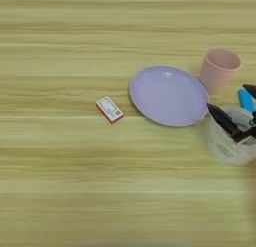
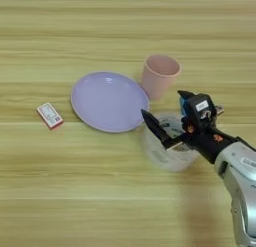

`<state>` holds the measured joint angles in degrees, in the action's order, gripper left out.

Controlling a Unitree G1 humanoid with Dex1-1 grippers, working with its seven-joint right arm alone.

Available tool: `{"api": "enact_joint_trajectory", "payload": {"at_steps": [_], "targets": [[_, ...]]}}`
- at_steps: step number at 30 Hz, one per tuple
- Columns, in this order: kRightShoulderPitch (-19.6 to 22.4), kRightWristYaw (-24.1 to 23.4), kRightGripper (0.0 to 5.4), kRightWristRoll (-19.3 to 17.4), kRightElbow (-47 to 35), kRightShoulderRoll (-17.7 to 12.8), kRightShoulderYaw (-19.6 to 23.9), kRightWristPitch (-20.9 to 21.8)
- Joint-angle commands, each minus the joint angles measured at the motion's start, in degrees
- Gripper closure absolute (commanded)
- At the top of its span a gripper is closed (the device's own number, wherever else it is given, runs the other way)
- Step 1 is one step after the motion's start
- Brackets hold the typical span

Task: Move the objects on the table

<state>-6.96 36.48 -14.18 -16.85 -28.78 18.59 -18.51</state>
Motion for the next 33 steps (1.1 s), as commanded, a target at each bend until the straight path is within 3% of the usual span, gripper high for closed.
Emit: {"api": "enact_joint_trajectory", "payload": {"at_steps": [1,11,21,33], "targets": [[5.07,-3.63,0.02,-1.58,0.43,-1.15,2.77,-1.19],[12.33,-8.21,0.02,-1.58,9.37,0.67,1.45,-3.53],[19.37,-10.45,0.02,2.22,20.33,1.28,-1.94,1.85],[25.66,-11.14,0.02,3.62,29.61,1.46,-2.89,7.38]]}}
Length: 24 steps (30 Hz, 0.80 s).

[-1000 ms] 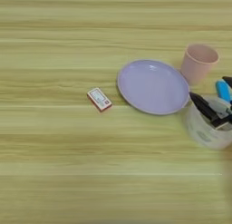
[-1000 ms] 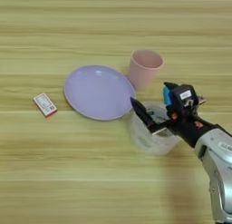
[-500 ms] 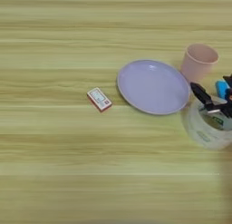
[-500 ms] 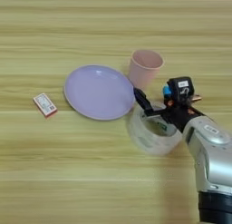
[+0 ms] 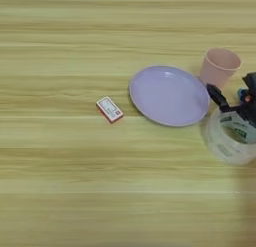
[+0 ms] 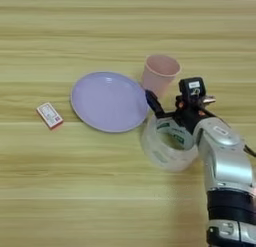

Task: Move the objects on the table

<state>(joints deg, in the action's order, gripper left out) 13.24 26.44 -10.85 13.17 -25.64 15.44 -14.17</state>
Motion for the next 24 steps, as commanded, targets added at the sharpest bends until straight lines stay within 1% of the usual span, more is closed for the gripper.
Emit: {"api": "enact_joint_trajectory", "payload": {"at_steps": [1,11,24], "targets": [[5.93,-1.03,0.02,0.37,0.35,-1.67,0.16,3.42],[10.27,-0.74,0.02,0.66,7.35,-1.31,-0.63,6.49],[13.72,-1.36,0.02,1.28,13.99,-1.11,-1.19,8.98]]}}
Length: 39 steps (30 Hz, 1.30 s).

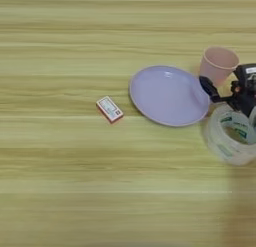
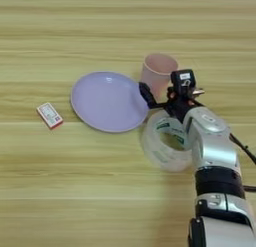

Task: Move the objects on the table

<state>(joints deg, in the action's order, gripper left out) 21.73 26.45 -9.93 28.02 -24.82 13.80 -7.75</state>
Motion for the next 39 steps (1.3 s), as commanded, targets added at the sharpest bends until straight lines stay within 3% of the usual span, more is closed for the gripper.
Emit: {"api": "enact_joint_trajectory", "payload": {"at_steps": [1,39], "targets": [[5.51,-1.42,0.02,0.46,-0.36,-1.91,0.40,2.73],[17.30,-4.01,0.02,0.75,20.06,-1.69,0.83,11.13]]}}
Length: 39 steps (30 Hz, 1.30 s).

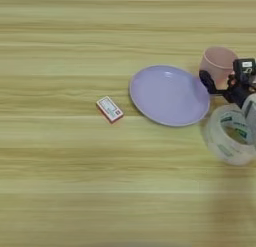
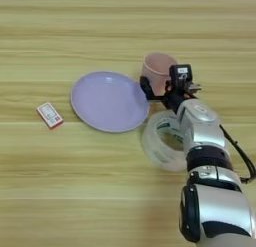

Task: Move the objects on the table

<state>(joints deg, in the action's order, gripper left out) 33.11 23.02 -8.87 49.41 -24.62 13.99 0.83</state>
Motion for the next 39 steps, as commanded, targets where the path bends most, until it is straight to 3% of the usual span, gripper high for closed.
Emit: {"api": "enact_joint_trajectory", "payload": {"at_steps": [1,17,25,39], "targets": [[6.15,-0.56,0.02,-0.31,-0.99,-1.85,0.63,2.71],[7.77,-0.36,0.02,-0.47,1.93,-1.61,0.70,4.56],[8.01,0.06,1.00,-0.72,2.27,-1.41,0.77,4.84],[7.62,0.54,1.05,-1.29,0.85,-1.35,0.94,5.52]]}}
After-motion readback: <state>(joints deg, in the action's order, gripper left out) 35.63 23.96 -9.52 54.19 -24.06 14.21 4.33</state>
